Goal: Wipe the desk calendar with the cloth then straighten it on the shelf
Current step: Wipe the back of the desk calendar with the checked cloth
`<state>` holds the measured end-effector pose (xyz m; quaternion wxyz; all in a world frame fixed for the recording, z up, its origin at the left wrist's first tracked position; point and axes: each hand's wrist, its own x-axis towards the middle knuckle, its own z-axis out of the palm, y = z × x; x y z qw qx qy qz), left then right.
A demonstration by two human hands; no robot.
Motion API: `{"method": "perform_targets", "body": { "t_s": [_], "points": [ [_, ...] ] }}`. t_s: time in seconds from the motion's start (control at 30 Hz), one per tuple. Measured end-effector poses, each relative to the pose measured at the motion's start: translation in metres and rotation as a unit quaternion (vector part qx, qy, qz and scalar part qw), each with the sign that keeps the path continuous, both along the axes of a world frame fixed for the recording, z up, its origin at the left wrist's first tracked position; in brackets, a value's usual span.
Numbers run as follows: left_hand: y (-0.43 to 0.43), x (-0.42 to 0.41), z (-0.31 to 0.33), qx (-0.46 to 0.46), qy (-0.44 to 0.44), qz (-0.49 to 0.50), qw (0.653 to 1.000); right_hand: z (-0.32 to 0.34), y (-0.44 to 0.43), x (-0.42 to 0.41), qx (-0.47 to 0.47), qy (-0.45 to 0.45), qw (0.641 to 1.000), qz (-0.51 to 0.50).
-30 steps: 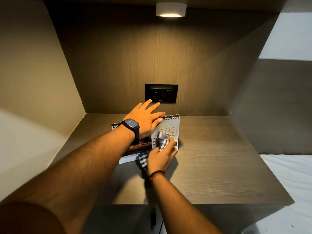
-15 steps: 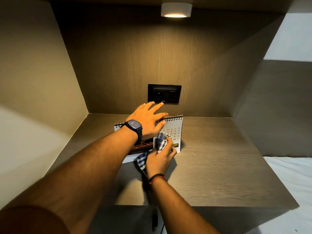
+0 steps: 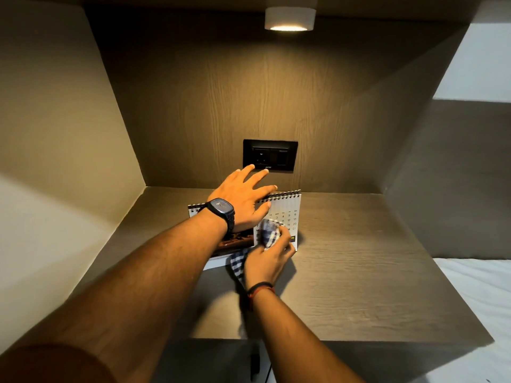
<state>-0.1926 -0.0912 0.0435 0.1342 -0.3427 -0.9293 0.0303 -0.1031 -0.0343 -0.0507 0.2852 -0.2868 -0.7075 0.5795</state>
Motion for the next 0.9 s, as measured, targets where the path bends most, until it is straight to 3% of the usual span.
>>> {"method": "perform_targets", "body": {
  "t_s": [0.1,0.27,0.4,0.57,0.73,0.9],
  "points": [
    [0.000,-0.002,0.000,-0.006,-0.005,0.001,1.000,0.011,-0.003,-0.007,-0.036,-0.019,0.999,-0.024],
    [0.000,-0.004,0.000,-0.012,0.002,-0.003,1.000,-0.005,-0.004,0.008,0.026,-0.001,0.999,0.037],
    [0.000,-0.004,0.000,-0.013,0.005,-0.001,1.000,0.006,0.009,-0.005,-0.052,-0.044,0.997,-0.031],
    [0.001,-0.006,0.000,-0.019,0.005,0.001,1.000,-0.005,0.003,0.006,0.044,-0.002,0.997,0.063],
    [0.001,-0.007,0.000,-0.023,0.004,0.002,1.000,0.002,0.016,-0.008,-0.035,-0.035,0.999,-0.020],
    [0.001,-0.010,-0.001,-0.025,0.014,0.001,1.000,-0.004,0.001,0.005,0.043,-0.029,0.995,0.081]
  ]
}}
